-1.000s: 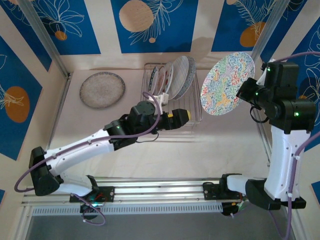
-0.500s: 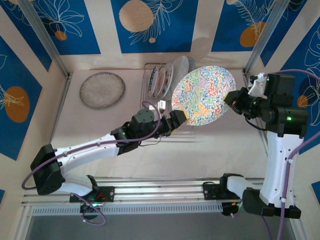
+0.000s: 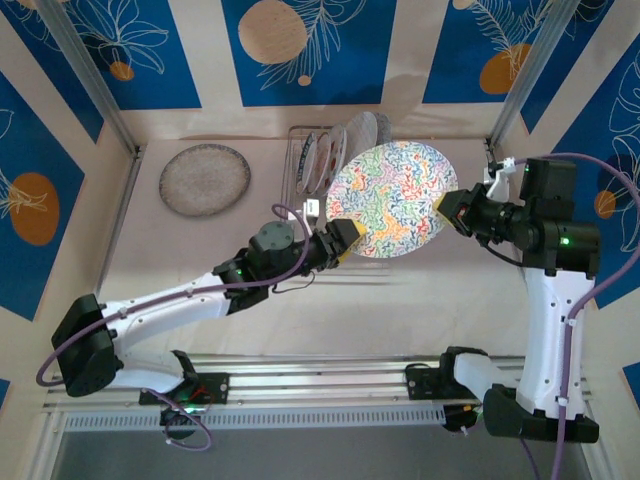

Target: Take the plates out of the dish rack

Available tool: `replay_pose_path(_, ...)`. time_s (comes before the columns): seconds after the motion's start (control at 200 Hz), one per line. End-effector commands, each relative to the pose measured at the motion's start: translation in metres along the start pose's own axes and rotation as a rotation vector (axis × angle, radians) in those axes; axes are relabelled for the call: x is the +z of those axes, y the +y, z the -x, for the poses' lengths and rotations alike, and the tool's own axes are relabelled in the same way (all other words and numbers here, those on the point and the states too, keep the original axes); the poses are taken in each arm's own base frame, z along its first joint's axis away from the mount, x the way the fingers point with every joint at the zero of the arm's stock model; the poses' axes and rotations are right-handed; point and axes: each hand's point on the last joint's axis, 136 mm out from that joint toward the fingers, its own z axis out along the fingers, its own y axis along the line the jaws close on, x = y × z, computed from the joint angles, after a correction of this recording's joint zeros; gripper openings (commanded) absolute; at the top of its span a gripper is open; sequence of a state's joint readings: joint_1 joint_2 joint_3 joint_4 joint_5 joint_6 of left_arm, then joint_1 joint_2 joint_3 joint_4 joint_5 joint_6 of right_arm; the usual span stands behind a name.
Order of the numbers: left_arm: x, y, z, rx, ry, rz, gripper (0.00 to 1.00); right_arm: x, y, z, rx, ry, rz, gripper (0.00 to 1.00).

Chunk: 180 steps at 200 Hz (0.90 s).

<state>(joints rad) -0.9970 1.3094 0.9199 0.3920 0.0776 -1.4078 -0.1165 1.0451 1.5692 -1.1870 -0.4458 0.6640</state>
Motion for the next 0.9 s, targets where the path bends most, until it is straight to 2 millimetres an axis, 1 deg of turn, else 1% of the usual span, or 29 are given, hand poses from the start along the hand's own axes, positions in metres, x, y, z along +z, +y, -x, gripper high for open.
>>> replay_pose_path(0.0, -0.004, -0.005, 0.011, -0.007, -0.045, -0.033, 0.53, -0.005, 0.023, -0.011, -0.009, 0.04, 0.126, 0.0)
replay_pose_path(0.06, -0.004, -0.006, 0.012, -0.006, -0.047, -0.036, 0.52, -0.003, 0.021, -0.012, -0.003, 0.046, 0.127, 0.0)
replay_pose_path(0.175, -0.004, -0.006, 0.013, -0.009, -0.05, -0.04, 0.44, 0.0, 0.018, -0.013, 0.01, 0.057, 0.129, 0.0)
replay_pose_path(0.345, -0.006, -0.006, 0.014, -0.012, -0.055, -0.042, 0.28, 0.004, 0.014, -0.014, 0.024, 0.064, 0.132, 0.0)
replay_pose_path(0.47, -0.007, -0.005, 0.015, -0.015, -0.057, -0.038, 0.2, 0.009, 0.01, -0.014, 0.034, 0.073, 0.14, 0.0)
replay_pose_path(0.64, -0.01, -0.005, 0.017, -0.015, -0.062, -0.038, 0.11, 0.017, 0.001, -0.017, 0.053, 0.089, 0.135, 0.0)
replay_pose_path(0.71, -0.011, -0.005, 0.018, -0.015, -0.062, -0.036, 0.06, 0.018, 0.0, -0.016, 0.053, 0.089, 0.135, 0.0)
replay_pose_path(0.795, -0.012, -0.004, 0.019, -0.016, -0.066, -0.035, 0.03, 0.02, -0.003, -0.017, 0.058, 0.092, 0.13, 0.0)
replay_pose_path(0.895, -0.015, -0.005, 0.021, -0.017, -0.07, -0.039, 0.0, 0.02, -0.005, -0.017, 0.057, 0.09, 0.123, 0.09)
